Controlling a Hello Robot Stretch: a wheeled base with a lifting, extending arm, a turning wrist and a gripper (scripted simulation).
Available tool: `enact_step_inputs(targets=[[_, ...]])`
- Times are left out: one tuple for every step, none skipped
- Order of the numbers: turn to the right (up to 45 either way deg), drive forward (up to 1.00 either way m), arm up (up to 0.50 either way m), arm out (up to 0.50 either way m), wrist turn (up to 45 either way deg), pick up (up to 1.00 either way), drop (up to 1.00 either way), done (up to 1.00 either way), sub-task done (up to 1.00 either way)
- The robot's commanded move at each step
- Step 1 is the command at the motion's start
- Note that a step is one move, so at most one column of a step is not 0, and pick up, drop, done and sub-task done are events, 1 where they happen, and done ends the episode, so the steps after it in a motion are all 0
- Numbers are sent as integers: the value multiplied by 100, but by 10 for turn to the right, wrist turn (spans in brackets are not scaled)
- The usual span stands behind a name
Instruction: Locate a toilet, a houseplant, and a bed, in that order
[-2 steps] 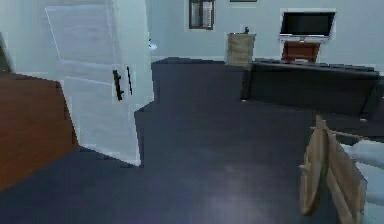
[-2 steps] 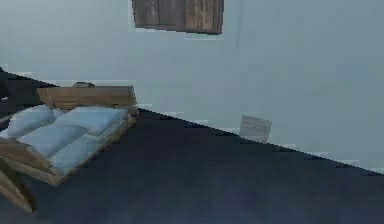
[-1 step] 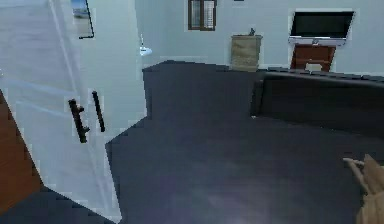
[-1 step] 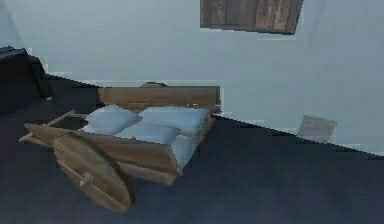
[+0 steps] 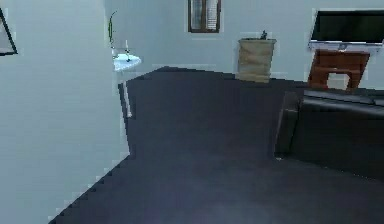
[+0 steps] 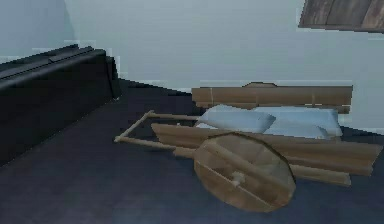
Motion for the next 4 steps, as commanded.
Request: enact_step_inputs(targets=[[210, 0, 0, 0, 0, 0, 0, 0, 0], [0, 5, 0, 0, 0, 0, 0, 0, 0], [-210, 0, 0, 0, 0, 0, 0, 0, 0], [0, 100, 0, 0, 0, 0, 0, 0, 0]])
